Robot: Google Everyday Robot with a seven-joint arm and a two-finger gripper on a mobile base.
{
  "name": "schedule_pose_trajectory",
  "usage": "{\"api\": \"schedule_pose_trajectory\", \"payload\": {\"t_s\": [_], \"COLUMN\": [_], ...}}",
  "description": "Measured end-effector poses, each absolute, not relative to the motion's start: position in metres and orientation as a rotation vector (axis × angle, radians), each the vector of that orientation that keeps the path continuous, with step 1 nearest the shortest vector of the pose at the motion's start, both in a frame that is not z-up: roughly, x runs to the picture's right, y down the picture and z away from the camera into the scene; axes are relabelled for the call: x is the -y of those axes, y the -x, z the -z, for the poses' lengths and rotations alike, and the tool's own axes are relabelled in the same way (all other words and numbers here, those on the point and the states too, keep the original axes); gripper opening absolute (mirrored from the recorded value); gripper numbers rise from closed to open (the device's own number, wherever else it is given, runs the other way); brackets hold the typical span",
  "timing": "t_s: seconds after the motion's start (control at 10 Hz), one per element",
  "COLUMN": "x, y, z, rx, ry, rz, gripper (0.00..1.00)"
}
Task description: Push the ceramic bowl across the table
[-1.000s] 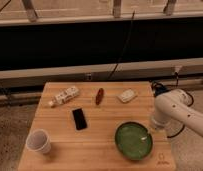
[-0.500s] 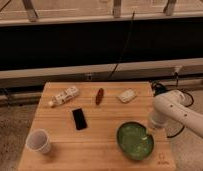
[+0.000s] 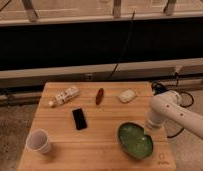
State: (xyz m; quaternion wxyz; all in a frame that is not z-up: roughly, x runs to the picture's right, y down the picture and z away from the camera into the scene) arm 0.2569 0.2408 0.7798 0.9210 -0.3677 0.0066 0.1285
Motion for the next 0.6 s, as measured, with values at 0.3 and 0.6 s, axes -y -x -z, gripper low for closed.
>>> {"api": "schedule_pose_trajectory", "payload": {"t_s": [0.3, 0.6], "x": [-0.243, -0.239], "y": [-0.248, -0.232], "z": [-0.786, -0.795], "rx": [-0.011, -0.007], "ry": [0.768, 0.774], "rz": [-0.257, -0.233], "gripper": [0.01, 0.01]}}
